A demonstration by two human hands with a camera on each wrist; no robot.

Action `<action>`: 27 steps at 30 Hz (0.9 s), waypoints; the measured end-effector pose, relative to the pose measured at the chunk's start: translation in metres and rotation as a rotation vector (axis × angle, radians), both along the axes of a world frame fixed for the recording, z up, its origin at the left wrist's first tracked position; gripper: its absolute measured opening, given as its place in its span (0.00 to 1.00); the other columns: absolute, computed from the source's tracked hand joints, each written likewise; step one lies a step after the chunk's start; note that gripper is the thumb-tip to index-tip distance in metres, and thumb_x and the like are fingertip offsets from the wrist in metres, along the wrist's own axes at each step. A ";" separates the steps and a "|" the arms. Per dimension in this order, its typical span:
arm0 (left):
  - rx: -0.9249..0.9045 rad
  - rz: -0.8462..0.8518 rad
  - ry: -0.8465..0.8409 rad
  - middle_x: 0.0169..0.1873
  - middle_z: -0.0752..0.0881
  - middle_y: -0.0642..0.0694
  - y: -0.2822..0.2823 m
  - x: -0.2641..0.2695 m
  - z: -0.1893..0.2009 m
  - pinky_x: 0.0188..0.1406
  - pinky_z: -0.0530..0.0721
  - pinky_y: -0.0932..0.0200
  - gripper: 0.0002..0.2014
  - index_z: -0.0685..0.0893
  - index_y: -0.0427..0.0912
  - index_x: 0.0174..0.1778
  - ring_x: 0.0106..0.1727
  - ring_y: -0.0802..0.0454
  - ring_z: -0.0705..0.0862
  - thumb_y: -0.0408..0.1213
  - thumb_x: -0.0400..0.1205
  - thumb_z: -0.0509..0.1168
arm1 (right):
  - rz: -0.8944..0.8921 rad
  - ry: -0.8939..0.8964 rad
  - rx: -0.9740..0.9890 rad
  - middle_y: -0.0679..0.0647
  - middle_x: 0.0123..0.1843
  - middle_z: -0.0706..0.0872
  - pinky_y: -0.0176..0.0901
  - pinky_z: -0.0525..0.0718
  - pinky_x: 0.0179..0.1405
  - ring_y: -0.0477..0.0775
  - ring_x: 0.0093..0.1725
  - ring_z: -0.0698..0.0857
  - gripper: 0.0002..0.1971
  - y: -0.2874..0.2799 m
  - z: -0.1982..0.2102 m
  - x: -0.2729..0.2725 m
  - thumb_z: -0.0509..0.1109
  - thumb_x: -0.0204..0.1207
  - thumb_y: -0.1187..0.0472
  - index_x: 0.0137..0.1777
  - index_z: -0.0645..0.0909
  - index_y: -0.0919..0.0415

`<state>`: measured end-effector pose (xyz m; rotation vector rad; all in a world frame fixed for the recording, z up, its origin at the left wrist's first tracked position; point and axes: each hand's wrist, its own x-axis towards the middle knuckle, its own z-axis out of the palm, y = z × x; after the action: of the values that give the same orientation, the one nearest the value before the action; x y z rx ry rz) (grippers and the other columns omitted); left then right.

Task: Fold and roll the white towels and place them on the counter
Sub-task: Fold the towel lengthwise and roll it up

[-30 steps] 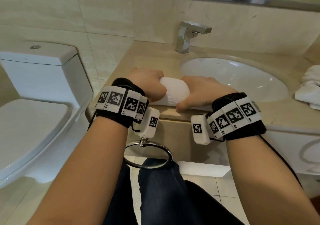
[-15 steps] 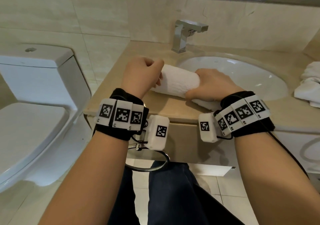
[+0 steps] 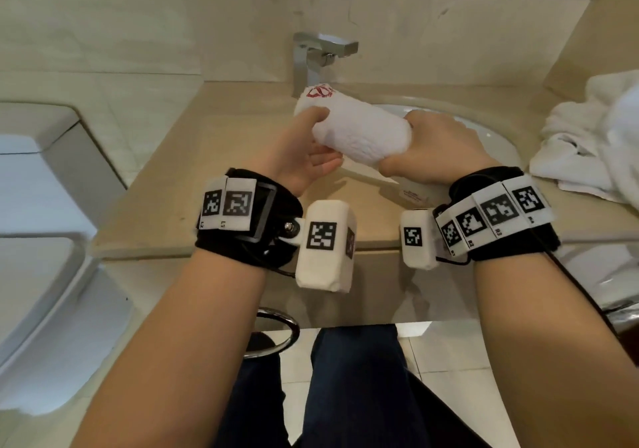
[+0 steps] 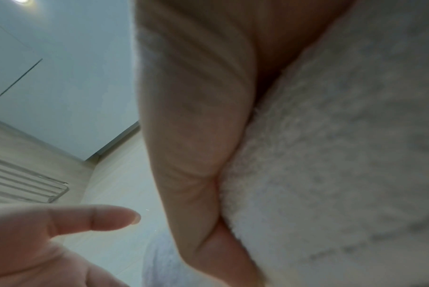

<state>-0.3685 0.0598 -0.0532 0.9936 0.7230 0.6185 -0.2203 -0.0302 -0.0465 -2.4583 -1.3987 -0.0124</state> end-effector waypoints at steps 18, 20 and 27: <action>-0.095 -0.033 -0.069 0.69 0.79 0.39 -0.002 0.108 0.038 0.65 0.78 0.47 0.28 0.68 0.41 0.76 0.65 0.41 0.81 0.49 0.82 0.62 | -0.057 -0.194 0.120 0.48 0.58 0.83 0.51 0.69 0.53 0.56 0.60 0.80 0.26 -0.026 0.016 0.063 0.72 0.66 0.43 0.65 0.74 0.46; -0.035 0.033 -0.067 0.71 0.77 0.39 0.001 0.114 0.044 0.66 0.77 0.50 0.26 0.67 0.39 0.77 0.69 0.41 0.78 0.45 0.84 0.60 | -0.099 -0.280 0.157 0.49 0.65 0.80 0.55 0.67 0.60 0.57 0.66 0.75 0.33 -0.027 0.016 0.073 0.71 0.65 0.40 0.71 0.70 0.45; 0.034 0.131 -0.069 0.64 0.80 0.41 0.019 0.137 0.054 0.40 0.77 0.60 0.21 0.69 0.37 0.74 0.55 0.46 0.80 0.43 0.87 0.55 | -0.445 -0.021 0.383 0.60 0.77 0.63 0.60 0.71 0.68 0.63 0.75 0.66 0.56 -0.026 0.029 0.096 0.79 0.58 0.39 0.81 0.53 0.58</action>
<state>-0.2312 0.0789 0.0008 0.9571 0.7219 0.7777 -0.1240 -0.0562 -0.0172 -2.3809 -0.7414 -0.3694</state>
